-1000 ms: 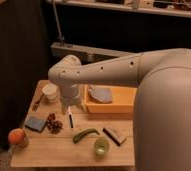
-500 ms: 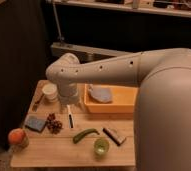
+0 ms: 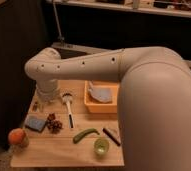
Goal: Place grapes in plastic cup
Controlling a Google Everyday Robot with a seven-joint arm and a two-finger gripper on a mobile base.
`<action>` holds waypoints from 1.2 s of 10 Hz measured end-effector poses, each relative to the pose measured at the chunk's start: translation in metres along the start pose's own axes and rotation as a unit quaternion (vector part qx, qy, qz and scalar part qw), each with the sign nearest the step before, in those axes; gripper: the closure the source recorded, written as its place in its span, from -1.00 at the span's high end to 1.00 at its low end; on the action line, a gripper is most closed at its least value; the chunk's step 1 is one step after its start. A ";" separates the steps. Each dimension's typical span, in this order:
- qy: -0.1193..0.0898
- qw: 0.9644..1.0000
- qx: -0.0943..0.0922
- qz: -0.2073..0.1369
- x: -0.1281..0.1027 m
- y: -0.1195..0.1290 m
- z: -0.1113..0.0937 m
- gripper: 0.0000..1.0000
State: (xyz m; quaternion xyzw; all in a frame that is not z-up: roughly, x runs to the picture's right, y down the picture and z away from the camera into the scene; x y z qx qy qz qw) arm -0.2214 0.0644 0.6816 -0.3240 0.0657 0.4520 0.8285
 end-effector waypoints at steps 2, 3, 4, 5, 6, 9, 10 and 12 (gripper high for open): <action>-0.004 1.000 -0.004 -0.015 -0.004 0.007 -0.001 0.30; -0.002 1.000 -0.002 -0.014 -0.003 0.005 0.000 0.30; -0.003 1.000 0.006 -0.014 -0.004 0.004 0.002 0.30; -0.005 1.000 0.017 -0.017 -0.005 0.004 0.009 0.30; -0.006 1.000 0.020 -0.018 -0.003 0.004 0.022 0.30; -0.013 0.999 0.017 -0.028 -0.003 -0.003 0.067 0.30; -0.013 0.999 0.014 -0.031 -0.004 -0.004 0.075 0.30; -0.011 0.999 0.003 -0.038 -0.007 -0.007 0.090 0.30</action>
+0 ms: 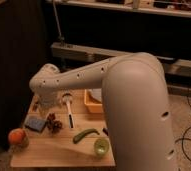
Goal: Place grapes in plastic cup
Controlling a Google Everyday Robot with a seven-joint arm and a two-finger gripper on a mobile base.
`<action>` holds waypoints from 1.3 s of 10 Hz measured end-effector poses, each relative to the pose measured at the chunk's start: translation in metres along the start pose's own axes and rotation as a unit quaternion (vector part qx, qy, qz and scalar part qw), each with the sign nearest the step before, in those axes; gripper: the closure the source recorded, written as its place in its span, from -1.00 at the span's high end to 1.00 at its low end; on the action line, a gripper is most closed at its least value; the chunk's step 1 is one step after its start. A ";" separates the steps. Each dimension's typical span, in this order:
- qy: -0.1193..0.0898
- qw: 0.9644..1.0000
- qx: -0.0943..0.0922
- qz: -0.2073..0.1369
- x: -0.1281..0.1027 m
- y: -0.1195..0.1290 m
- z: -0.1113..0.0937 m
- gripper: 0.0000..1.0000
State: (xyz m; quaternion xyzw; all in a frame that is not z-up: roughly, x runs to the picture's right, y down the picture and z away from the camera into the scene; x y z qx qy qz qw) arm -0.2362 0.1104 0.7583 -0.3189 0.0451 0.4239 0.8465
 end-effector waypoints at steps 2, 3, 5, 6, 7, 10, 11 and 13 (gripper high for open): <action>0.006 1.000 -0.017 -0.001 0.003 0.000 0.017 0.30; 0.013 1.000 -0.027 -0.003 0.003 0.001 0.029 0.30; 0.022 0.999 -0.040 -0.009 -0.001 0.007 0.043 0.30; 0.028 0.999 -0.042 -0.009 -0.002 0.006 0.047 0.30; 0.032 0.998 -0.046 -0.008 -0.004 0.006 0.051 0.30; 0.044 0.997 -0.055 -0.009 -0.011 0.005 0.060 0.30; 0.048 0.997 -0.058 -0.011 -0.013 0.006 0.063 0.30; 0.056 0.996 -0.062 -0.013 -0.015 0.006 0.070 0.30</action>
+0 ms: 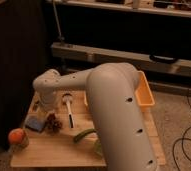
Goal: Place grapes in plastic cup
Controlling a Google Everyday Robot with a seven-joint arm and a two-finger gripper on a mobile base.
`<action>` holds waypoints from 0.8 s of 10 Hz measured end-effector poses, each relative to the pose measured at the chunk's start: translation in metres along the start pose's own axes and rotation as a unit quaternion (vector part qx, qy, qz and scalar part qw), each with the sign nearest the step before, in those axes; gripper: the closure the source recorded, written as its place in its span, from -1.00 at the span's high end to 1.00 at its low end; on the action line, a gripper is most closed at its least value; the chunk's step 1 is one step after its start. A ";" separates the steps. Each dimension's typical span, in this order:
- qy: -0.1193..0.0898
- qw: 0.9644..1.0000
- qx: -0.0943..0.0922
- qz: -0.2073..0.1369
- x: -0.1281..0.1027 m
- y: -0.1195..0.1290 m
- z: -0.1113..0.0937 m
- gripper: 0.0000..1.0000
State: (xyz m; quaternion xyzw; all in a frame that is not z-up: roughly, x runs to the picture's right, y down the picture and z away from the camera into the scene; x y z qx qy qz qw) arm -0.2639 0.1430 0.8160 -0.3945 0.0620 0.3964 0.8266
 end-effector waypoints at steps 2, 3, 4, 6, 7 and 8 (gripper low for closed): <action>0.010 1.000 -0.002 0.000 0.002 -0.001 0.008 0.30; 0.013 1.000 -0.005 0.000 0.003 -0.001 0.012 0.30; 0.016 1.000 -0.007 0.001 0.006 -0.002 0.016 0.30; 0.021 1.000 -0.012 0.001 0.009 -0.003 0.020 0.29; 0.024 1.000 -0.014 0.002 0.011 -0.004 0.020 0.19; 0.032 0.999 -0.017 0.004 0.013 -0.005 0.022 0.00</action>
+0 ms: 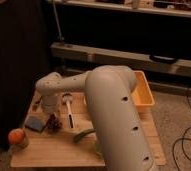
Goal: Place grapes in plastic cup
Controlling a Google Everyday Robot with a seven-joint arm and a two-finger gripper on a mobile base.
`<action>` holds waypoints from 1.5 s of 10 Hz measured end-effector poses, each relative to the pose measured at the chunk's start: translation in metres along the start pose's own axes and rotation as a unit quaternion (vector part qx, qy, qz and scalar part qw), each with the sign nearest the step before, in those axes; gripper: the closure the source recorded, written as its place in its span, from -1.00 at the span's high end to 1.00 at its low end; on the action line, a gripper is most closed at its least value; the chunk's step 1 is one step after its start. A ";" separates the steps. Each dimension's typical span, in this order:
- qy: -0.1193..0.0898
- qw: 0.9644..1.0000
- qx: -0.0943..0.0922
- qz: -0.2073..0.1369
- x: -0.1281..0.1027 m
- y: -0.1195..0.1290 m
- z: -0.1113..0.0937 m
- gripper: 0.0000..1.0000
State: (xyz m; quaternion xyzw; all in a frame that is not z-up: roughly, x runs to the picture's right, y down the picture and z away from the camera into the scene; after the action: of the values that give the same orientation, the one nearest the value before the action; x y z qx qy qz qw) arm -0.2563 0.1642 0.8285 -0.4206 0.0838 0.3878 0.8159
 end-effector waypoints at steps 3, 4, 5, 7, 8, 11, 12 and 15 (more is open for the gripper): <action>0.012 1.000 -0.006 0.003 0.004 -0.002 0.001 -0.60; 0.018 1.000 -0.006 0.002 0.005 -0.001 0.001 -0.83; 0.018 1.000 -0.005 0.001 0.003 0.001 0.000 -0.97; 0.014 1.000 0.001 0.009 0.003 0.002 -0.013 -1.00; 0.006 1.000 0.005 0.015 0.004 0.000 -0.026 -1.00; -0.036 0.999 0.019 0.030 0.005 0.001 -0.083 -1.00; -0.046 0.998 0.022 0.031 0.004 0.003 -0.097 -0.95; -0.047 0.998 0.020 0.025 0.000 0.014 -0.124 -0.39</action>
State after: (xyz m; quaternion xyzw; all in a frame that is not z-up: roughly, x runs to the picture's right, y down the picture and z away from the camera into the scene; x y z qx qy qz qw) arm -0.2423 0.0757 0.7408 -0.3829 0.0632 0.4255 0.8175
